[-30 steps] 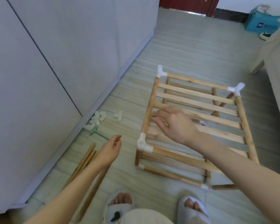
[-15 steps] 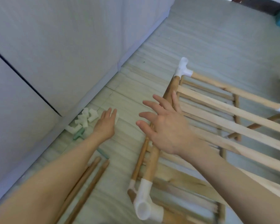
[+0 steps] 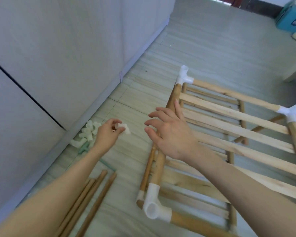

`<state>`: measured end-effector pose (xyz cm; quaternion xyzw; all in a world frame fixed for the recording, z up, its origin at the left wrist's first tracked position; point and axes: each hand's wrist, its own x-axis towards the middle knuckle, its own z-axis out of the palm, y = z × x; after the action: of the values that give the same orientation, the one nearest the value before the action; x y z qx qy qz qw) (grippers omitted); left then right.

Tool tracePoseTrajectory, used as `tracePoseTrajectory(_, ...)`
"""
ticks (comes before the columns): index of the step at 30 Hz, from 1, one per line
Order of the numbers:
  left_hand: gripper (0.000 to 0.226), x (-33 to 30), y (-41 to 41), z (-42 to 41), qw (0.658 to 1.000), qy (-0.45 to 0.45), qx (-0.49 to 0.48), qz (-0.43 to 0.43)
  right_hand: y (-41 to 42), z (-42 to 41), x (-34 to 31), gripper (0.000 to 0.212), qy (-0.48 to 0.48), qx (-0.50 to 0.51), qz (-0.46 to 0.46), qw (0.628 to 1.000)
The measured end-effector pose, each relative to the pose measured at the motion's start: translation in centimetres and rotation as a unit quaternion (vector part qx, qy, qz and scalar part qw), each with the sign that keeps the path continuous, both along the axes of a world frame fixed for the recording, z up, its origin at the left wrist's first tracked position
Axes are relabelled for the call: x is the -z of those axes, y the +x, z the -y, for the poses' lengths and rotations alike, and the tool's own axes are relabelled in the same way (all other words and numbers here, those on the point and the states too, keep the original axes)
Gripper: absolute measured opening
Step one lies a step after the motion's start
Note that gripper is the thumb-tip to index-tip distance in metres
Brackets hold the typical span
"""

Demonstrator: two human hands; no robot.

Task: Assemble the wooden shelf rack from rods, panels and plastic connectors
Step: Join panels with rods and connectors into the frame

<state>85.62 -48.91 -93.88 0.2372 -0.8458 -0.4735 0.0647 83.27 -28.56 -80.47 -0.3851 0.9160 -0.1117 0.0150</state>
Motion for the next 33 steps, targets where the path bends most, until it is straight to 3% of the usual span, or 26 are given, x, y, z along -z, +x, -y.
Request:
tracePoseTrajectory(5,0.017,-10.6,3.4,-2.4,0.983,0.127,0.005,-0.131,1.9,-2.8,-3.4,0.035,-0.129,0.026,0.087,0.987)
tracePoseTrajectory(9,0.011,-19.4,5.7,-7.6,0.961,0.194,0.058,-0.191,5.4,-6.8,-8.5,0.043,-0.266,0.099,0.159,0.946)
tracePoseTrajectory(12,0.005,-24.3,7.6,-12.8,0.956,0.18,0.17,-0.156,9.4,-10.5,-11.8,0.038,-0.341,0.109,0.141,0.923)
tracePoseTrajectory(15,0.014,-27.0,9.7,-18.2,0.941,0.159,0.278,-0.105,13.2,-14.7,-13.6,0.038,-0.38,0.143,0.102,0.908)
tracePoseTrajectory(20,0.021,-29.1,11.2,-26.2,0.915,0.16,0.37,-0.021,17.1,-21.7,-13.7,0.024,-0.387,0.237,0.037,0.89)
tracePoseTrajectory(22,0.026,-28.8,11.4,-28.9,0.908,0.125,0.4,0.007,17.9,-24.5,-12.6,0.017,-0.385,0.29,0.015,0.876)
tracePoseTrajectory(24,0.033,-27.6,11.6,-30.7,0.89,0.008,0.455,0.034,18.6,-27.2,-10.8,0.012,-0.379,0.351,0.022,0.856)
tracePoseTrajectory(28,0.038,-24.0,12.1,-32.8,0.813,-0.207,0.537,0.081,20.4,-31.3,-6.1,0.014,-0.368,0.445,0.065,0.814)
tracePoseTrajectory(33,0.046,-19.7,12.7,-34.6,0.732,-0.323,0.591,0.105,21.6,-33.1,-2.5,0.015,-0.337,0.478,0.083,0.807)
